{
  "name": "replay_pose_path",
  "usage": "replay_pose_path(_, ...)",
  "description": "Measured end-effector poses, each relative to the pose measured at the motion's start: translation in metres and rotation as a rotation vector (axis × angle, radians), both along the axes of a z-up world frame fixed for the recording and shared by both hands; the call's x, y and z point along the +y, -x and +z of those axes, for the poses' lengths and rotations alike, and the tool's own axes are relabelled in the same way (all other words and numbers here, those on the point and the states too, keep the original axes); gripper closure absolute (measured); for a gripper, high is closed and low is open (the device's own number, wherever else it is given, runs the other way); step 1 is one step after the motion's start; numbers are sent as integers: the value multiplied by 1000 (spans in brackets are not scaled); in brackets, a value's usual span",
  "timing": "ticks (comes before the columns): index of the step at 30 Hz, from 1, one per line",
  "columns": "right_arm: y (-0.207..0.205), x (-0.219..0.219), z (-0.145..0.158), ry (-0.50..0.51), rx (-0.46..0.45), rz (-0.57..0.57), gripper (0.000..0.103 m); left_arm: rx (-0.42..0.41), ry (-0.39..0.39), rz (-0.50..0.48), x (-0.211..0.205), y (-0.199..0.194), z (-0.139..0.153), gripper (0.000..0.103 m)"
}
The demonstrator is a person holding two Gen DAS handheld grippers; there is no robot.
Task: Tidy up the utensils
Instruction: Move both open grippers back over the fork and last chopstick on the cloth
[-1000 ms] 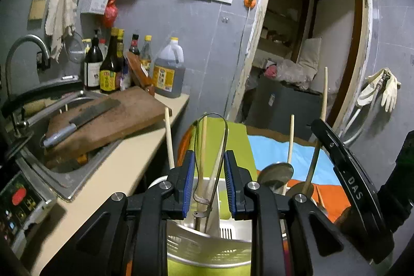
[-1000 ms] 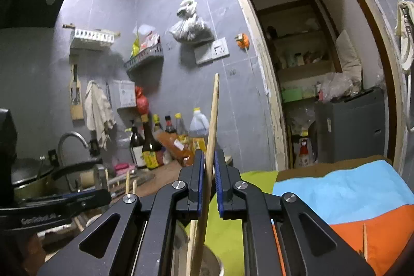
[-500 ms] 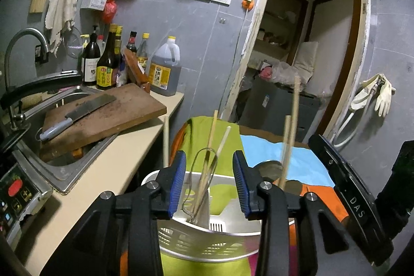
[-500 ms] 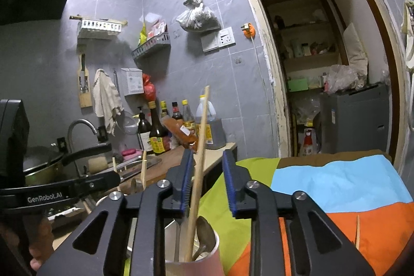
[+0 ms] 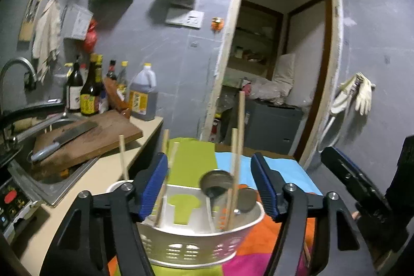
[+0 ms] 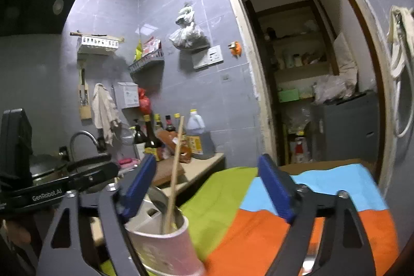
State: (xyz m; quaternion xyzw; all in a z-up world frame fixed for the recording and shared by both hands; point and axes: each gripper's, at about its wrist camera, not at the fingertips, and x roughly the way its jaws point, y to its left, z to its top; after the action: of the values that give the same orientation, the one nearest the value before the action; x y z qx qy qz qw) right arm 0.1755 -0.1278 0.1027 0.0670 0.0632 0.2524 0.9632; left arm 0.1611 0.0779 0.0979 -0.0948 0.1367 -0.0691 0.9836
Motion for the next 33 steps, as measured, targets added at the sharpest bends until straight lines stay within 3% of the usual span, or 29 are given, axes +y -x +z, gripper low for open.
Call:
replay_pose_path(5,18,-34,7,46,-16,-58,0,-6,-32,-59,-30,4,-4,28)
replay_pose_path(16,42,-103,-9,120,28,-231,0,13,-90,-157,-97,9,-24,16)
replay_pose_path(24,40,-136,-34,151,128,-300,0,103,-154,-217,-141,2,-57,16)
replay_pose_path(28,30,-143,-49,214,213,-357,0,174,-160,-223,-152,-8,-79,16)
replay_pose_path(33,11,-149,-71,243,339,-337,0,285,-163,-215,-158,-25,-101,16)
